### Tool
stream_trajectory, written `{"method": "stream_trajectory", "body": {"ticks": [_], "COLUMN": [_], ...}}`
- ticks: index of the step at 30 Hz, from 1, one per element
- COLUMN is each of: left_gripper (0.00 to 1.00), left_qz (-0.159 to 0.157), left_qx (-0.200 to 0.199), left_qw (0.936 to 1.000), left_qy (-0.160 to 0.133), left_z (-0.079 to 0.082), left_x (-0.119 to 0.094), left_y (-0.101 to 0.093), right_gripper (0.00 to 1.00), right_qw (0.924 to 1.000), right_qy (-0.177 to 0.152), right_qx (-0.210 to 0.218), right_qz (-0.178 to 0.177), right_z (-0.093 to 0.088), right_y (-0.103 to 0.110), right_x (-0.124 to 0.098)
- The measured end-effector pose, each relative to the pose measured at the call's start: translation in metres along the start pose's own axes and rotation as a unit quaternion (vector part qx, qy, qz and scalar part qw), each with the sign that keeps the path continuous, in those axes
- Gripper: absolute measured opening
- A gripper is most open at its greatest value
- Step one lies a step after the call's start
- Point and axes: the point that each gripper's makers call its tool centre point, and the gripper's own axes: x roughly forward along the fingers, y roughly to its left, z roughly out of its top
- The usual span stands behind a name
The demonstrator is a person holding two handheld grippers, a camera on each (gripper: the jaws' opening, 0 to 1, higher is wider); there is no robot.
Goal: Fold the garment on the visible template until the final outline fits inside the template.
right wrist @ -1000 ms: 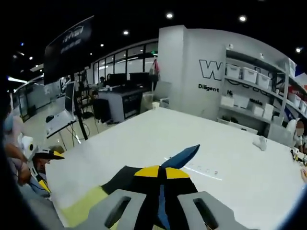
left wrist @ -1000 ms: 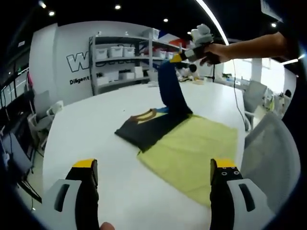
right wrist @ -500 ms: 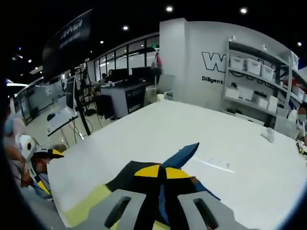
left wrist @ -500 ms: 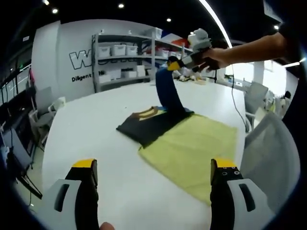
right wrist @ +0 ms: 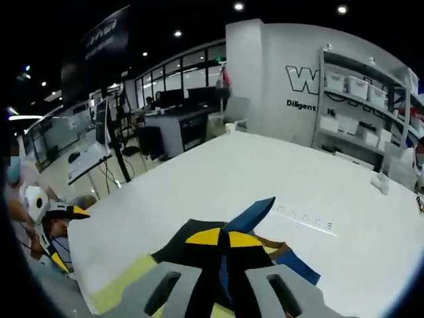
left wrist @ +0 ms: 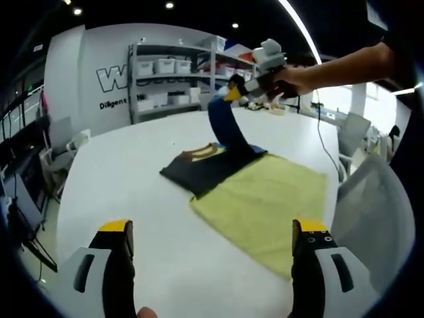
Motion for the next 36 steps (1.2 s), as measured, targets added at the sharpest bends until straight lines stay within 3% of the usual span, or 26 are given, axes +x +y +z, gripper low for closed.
{"method": "stream_trajectory", "body": {"ticks": [25, 36], "left_gripper": [0.99, 0.99], "left_qz": [-0.015, -0.015], "left_qx": [0.014, 0.011], "left_qw": [0.9997, 0.9997], "left_qy": [0.009, 0.014], "left_z": [-0.009, -0.011], "left_x": [0.001, 0.0], "left_y": [-0.008, -0.008], "right_gripper": [0.0, 0.0], "right_qw": [0.9981, 0.9972], "right_qy": [0.058, 0.072], "right_qx": [-0.01, 0.016], "right_qz": [0.016, 0.015], "right_z": [-0.045, -0.062], "right_y": [0.027, 0.036], "right_x": [0.037, 0.056]}}
